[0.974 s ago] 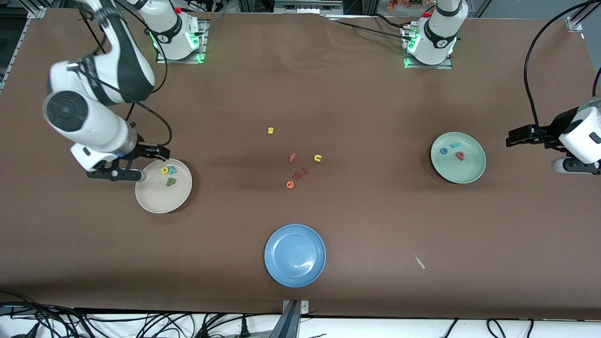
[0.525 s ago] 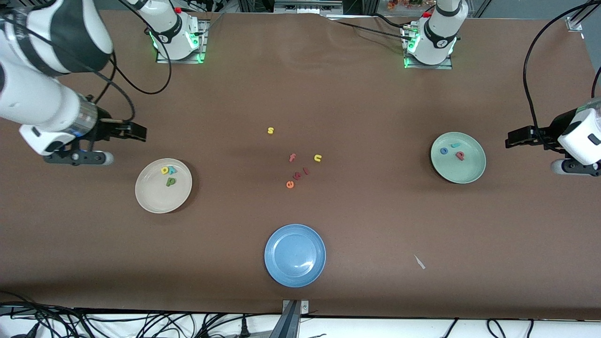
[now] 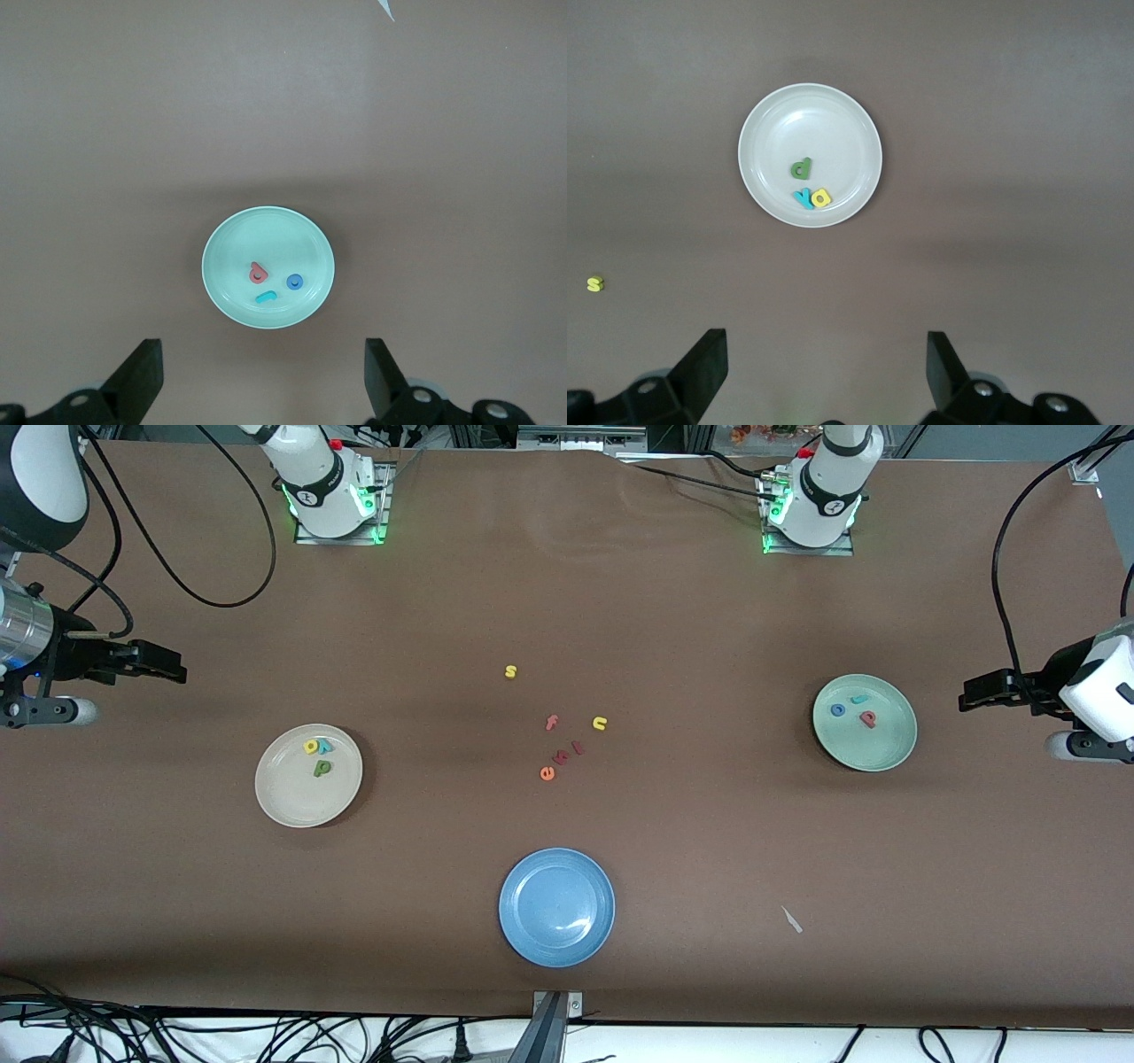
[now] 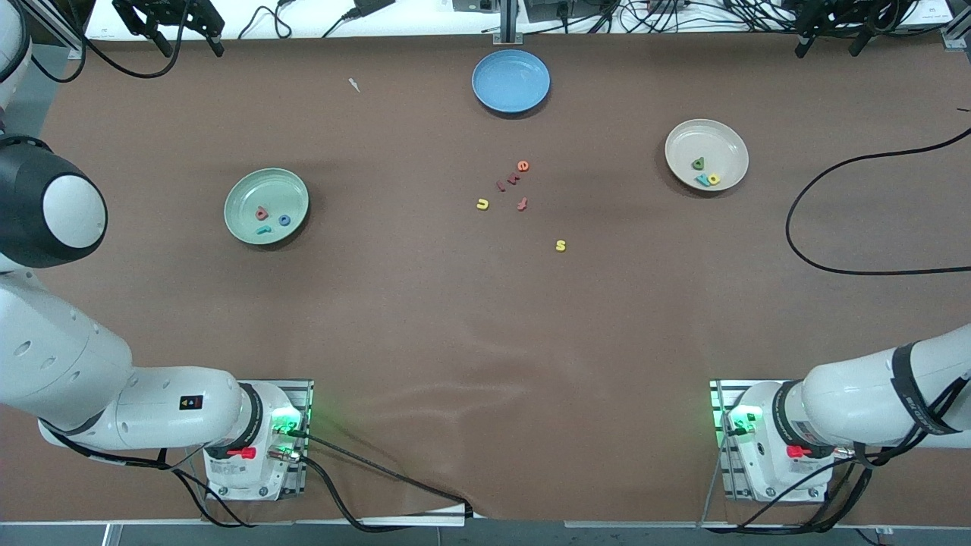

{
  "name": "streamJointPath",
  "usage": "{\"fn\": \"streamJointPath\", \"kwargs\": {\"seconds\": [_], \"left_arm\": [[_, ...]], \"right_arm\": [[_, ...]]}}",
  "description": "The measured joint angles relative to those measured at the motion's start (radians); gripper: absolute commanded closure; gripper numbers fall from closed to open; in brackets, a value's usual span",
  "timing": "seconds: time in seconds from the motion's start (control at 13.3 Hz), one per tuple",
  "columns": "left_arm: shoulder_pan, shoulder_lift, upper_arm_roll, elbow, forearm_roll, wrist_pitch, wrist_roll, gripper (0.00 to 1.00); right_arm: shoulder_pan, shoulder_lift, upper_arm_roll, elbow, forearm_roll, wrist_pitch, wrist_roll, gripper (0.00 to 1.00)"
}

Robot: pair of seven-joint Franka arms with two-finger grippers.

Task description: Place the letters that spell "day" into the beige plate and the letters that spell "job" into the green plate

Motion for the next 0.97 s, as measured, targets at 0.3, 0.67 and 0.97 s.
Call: {"fn": "streamJointPath", "kwargs": {"seconds": [0.3, 0.67, 0.97], "left_arm": [[0.001, 0.000, 0.000, 0.001, 0.000, 0.003, 0.014, 0.00], [0.002, 0.000, 0.000, 0.001, 0.000, 0.035, 0.023, 0.00], [0.001, 0.000, -0.001, 0.001, 0.000, 0.037, 0.029, 0.00]], "right_arm": [[0.031, 0.003, -0.013, 0.007, 0.062, -0.009, 0.002, 0.01], [0.037, 0.005, -0.017, 0.008, 0.067, -0.014, 0.002, 0.01], [0.040, 0.005, -0.017, 0.009, 0.053, -0.014, 0.002, 0.01]]}}
